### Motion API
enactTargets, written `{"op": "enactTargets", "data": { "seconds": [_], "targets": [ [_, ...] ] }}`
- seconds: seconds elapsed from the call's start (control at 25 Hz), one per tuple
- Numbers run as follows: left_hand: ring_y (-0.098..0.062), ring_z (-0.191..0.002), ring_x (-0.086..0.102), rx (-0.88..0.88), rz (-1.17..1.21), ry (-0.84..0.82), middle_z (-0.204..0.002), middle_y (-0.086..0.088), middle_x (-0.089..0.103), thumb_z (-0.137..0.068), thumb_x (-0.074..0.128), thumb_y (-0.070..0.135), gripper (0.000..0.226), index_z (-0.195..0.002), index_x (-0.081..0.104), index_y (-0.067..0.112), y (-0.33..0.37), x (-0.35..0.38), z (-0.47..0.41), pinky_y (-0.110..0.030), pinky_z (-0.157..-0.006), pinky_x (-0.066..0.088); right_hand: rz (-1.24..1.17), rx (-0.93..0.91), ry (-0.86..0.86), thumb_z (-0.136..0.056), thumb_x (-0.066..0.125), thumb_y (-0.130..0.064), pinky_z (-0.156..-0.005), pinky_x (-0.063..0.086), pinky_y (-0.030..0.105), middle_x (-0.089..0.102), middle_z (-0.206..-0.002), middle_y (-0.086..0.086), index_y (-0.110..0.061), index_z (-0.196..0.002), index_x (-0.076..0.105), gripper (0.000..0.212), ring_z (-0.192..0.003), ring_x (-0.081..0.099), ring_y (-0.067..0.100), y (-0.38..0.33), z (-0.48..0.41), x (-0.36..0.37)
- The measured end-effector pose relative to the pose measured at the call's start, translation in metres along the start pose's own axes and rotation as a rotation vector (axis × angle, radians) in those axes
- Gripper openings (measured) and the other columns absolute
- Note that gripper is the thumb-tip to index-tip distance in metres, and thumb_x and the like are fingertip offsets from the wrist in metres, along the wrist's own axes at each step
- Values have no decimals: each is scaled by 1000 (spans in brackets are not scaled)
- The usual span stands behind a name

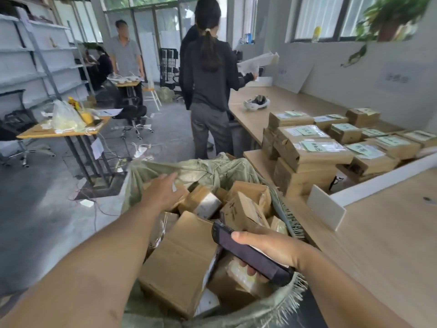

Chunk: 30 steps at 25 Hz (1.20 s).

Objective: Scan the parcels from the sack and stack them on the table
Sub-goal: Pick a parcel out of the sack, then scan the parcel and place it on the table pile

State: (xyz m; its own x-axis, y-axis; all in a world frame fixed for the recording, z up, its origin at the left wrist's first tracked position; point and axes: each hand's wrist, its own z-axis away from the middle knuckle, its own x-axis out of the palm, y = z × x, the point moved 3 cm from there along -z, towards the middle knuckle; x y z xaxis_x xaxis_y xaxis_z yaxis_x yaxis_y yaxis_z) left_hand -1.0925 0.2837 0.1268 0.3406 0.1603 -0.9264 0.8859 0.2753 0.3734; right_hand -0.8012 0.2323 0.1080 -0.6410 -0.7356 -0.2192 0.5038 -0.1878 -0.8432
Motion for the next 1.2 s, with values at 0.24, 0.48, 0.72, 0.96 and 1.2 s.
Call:
{"op": "enactTargets", "data": {
  "seconds": [0.24, 0.48, 0.72, 0.96, 1.2],
  "targets": [
    [-19, -111, 62, 231, 294, -134, -116, 1, 68, -86, 64, 45, 51, -133, 54, 26, 88, 31, 15, -39, -101, 45, -83, 40, 162, -46, 74, -85, -69, 53, 41, 73, -94, 21, -13, -106, 67, 94, -76, 67, 27, 34, 66, -19],
    [-17, -93, 65, 499, 282, -259, -92, 7, 68, -83, 70, 39, 43, -122, 63, 25, 215, 88, 91, -39, -93, 50, -172, 113, 365, -70, 66, -76, -58, 54, 33, 68, -91, 12, -6, -110, 64, 81, -76, 64, 25, 98, 191, -27],
    [-21, -103, 63, 712, 196, -415, -111, 0, 68, -85, 67, 40, 44, -126, 61, 25, 321, 143, 215, -39, -97, 47, -271, 223, 584, -94, 51, -57, -62, 55, 35, 67, -97, 14, -1, -121, 60, 63, -78, 65, 25, 177, 329, -10],
    [-18, -110, 58, 934, 96, -500, -119, 1, 64, -89, 60, 44, 44, -129, 59, 24, 410, 183, 348, -35, -98, 45, -410, 303, 792, -98, 49, -52, -67, 55, 39, 67, -94, 14, -2, -120, 60, 56, -78, 65, 26, 254, 457, 27],
    [-12, -100, 59, 1234, 38, -629, -104, 9, 64, -90, 58, 43, 40, -126, 60, 25, 499, 227, 465, -28, -90, 44, -570, 349, 983, -97, 50, -54, -67, 55, 39, 69, -97, 14, -2, -119, 60, 57, -80, 64, 26, 314, 552, 51]
  ]
}}
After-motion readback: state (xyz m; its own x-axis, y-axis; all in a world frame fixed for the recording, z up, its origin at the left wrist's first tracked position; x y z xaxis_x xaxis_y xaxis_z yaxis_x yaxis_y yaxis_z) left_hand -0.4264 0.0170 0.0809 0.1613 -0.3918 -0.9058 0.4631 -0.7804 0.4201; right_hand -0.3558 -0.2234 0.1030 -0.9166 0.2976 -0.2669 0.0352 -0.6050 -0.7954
